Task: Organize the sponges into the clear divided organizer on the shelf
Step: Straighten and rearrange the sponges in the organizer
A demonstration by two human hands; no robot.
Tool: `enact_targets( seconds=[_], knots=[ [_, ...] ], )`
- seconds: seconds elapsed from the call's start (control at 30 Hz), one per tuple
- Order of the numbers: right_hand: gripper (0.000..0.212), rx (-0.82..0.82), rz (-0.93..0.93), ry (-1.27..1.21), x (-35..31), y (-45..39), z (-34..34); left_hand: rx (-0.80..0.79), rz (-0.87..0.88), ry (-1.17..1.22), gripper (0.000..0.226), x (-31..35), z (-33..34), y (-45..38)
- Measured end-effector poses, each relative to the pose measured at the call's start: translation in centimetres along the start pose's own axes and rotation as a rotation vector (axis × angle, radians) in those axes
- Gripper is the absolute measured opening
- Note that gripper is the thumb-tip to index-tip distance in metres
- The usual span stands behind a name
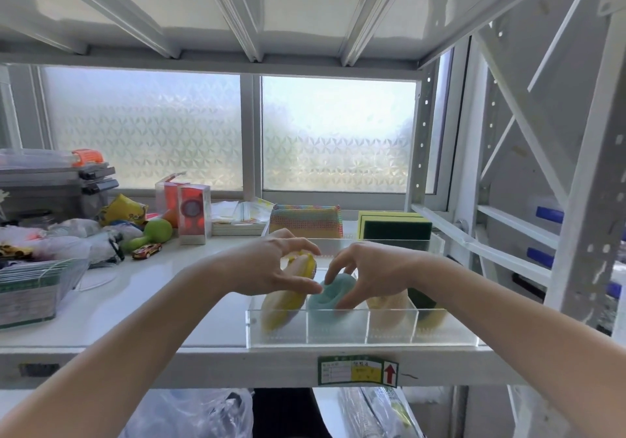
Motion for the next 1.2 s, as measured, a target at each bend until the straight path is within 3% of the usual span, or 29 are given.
enact_targets(
  seconds=[0.4,0.63,0.97,1.2],
  knots=[
    [0.046,-0.065,0.002,0.051,0.1,0.1,-0.6,-0.009,0.055,-0.086,0.054,0.1,0.8,-0.5],
    [0.043,-0.052,-0.005,0.066,0.4,0.2,-1.3,0.01,0.055,-0.006,0.051,0.1,1.6,-0.7],
    [0.051,-0.055,-0.004,0.053,0.3,0.8,-1.5,0.023,0.024,0.061,0.063,-0.3,1.2,-0.6],
    [0.033,-0.045,-0.035,0.099,0.2,0.6,-1.5,0.027,0.027,0.033,0.064,-0.1,1.2,-0.3]
  ],
)
Point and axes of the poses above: each hand's wrist, its own y-axis away from the middle knuckle, its own z-axis out of the palm, x = y × z, the point moved 1 cm from there along -y, towards the middle knuckle, and after that the axes turned 12 degrees about x, right-handed, at the moved point
